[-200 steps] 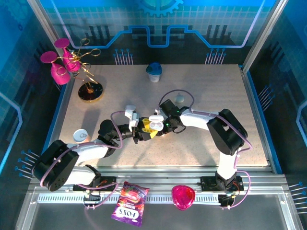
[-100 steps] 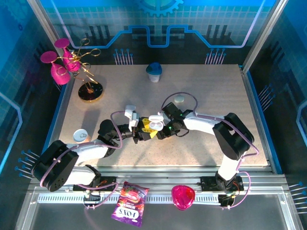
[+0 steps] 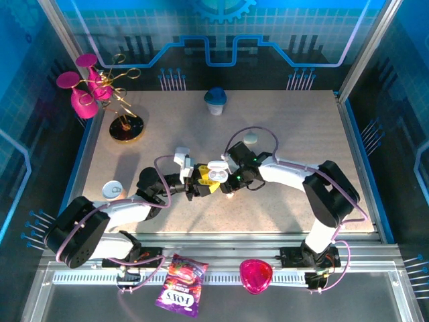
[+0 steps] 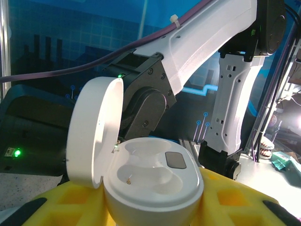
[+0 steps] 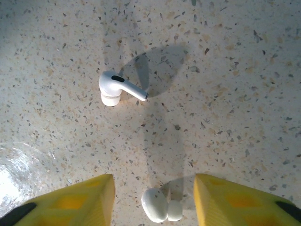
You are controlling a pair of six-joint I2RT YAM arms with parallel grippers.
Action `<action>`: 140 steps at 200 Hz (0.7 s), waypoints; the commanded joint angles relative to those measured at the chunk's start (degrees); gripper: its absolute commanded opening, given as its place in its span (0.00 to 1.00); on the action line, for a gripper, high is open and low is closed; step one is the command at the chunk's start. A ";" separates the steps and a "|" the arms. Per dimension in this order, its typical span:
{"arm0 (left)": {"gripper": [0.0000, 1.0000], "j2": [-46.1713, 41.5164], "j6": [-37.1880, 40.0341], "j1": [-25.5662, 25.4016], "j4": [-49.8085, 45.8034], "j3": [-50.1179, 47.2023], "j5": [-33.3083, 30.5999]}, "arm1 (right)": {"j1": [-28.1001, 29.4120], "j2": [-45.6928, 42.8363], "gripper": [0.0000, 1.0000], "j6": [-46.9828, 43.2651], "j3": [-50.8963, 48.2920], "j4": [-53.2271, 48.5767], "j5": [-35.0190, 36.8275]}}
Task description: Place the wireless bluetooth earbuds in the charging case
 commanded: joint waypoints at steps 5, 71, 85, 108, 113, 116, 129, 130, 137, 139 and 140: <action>0.31 -2.41 1.52 0.51 -0.27 0.64 0.86 | 1.39 0.84 0.41 -4.35 3.10 -6.02 2.78; 0.31 -5.20 1.54 0.51 -2.39 1.08 1.23 | 7.03 7.14 0.34 -11.33 12.94 -19.30 10.52; 0.31 -5.67 1.86 0.55 -3.28 1.00 1.17 | 7.91 8.72 0.34 -11.64 14.90 -21.33 12.27; 0.31 -5.96 2.16 0.52 -3.59 0.78 1.16 | 8.85 11.11 0.33 -12.34 16.97 -22.83 14.28; 0.31 -5.96 2.20 0.50 -3.54 0.73 1.15 | 8.98 11.66 0.33 -12.51 17.31 -23.11 14.38; 0.31 -5.96 2.18 0.57 -3.58 0.73 1.19 | 9.00 11.96 0.33 -12.58 17.56 -23.30 14.41; 0.31 -5.85 2.16 0.52 -3.49 0.73 1.23 | 9.26 12.98 0.33 -13.02 18.31 -23.81 14.71; 0.31 -5.86 2.15 0.56 -3.49 0.73 1.19 | 9.26 13.07 0.33 -13.03 18.30 -23.86 14.73; 0.31 -5.85 2.14 0.51 -3.49 0.69 1.15 | 9.24 13.32 0.32 -13.24 18.51 -24.06 14.66; 0.31 -5.87 2.14 0.55 -3.50 0.70 1.15 | 9.22 13.38 0.32 -13.29 18.49 -24.08 14.62; 0.31 -5.87 2.14 0.53 -3.45 0.67 1.19 | 9.24 13.41 0.32 -13.30 18.52 -24.08 14.60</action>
